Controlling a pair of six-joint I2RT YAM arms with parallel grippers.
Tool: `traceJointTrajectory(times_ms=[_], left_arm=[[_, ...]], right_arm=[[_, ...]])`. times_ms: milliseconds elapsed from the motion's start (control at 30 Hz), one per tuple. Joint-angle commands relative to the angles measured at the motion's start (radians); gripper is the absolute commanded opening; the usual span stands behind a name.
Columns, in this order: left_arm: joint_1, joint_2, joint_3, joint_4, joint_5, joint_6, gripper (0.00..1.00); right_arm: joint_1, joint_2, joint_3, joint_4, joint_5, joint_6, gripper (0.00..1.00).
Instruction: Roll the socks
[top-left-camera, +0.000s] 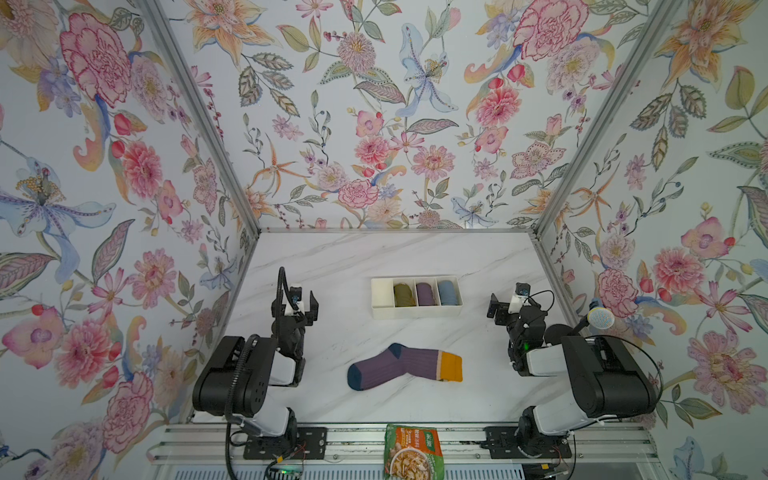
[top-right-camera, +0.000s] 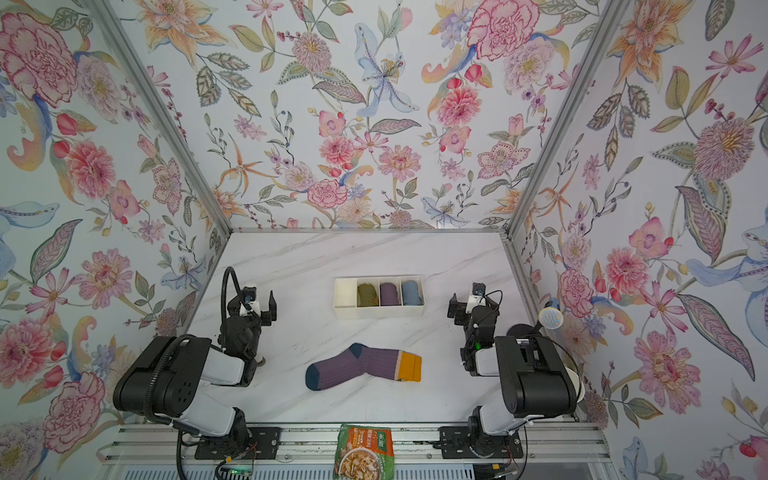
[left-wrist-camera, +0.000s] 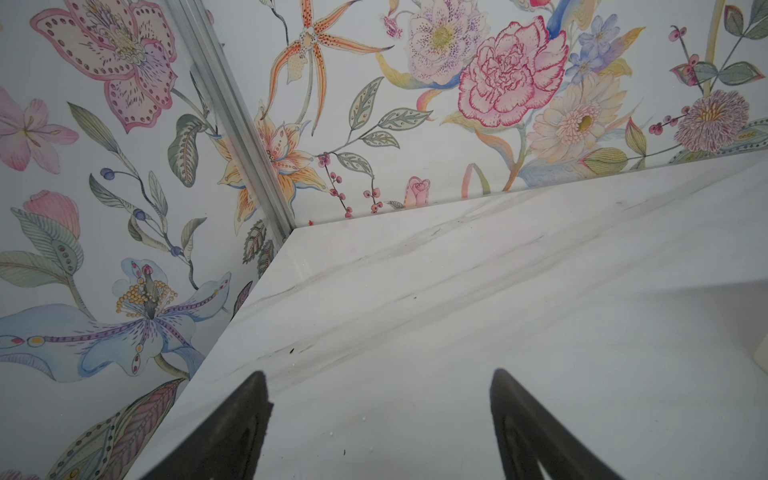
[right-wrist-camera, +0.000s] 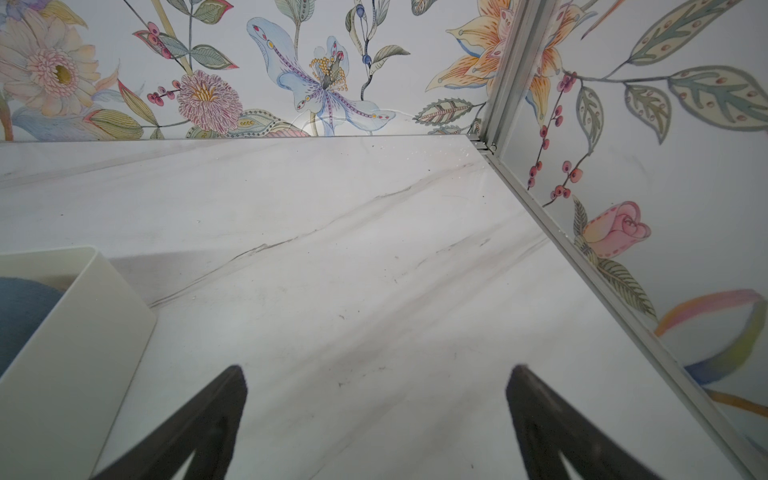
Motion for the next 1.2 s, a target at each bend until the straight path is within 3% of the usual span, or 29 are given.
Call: traceJointTrajectory(times_ms=[0,133,267,467,633,733,900,1033,1167], left_arm=[[0.005,0.004,0.026,-0.019,0.007,0.003,0.76],[0.002,-0.108,0.075,-0.189,0.017,0.007,0.65],[-0.038,-0.25,0.11,-0.384,-0.046,0.002,0.62],[-0.216,-0.493,0.191,-0.692,-0.146,-0.033,0.61],[-0.344,-0.644,0.262,-0.887,-0.205,-0.055,0.59],[-0.387,-0.7,0.305,-0.98,-0.213,-0.064,0.57],[-0.433,-0.735,0.379,-1.13,-0.202,-0.077,0.41],[-0.458,-0.745,0.41,-1.2,-0.186,-0.086,0.36],[-0.476,-0.724,0.418,-1.244,-0.157,-0.116,0.32]], right_arm=[[-0.008,0.002,0.014,0.021,-0.022,-0.004,0.94],[-0.013,0.001,0.016,0.017,-0.047,-0.006,0.95],[-0.016,-0.001,0.015,0.018,-0.051,-0.003,0.97],[-0.031,-0.004,0.01,0.025,-0.068,0.012,0.95],[-0.045,-0.068,0.028,-0.069,-0.066,0.029,0.92],[-0.056,-0.185,0.079,-0.276,-0.048,0.059,0.91],[-0.055,-0.371,0.277,-0.849,-0.075,0.163,0.87],[-0.048,-0.425,0.415,-1.207,-0.156,0.245,0.8],[-0.022,-0.445,0.487,-1.432,-0.276,0.304,0.68]])
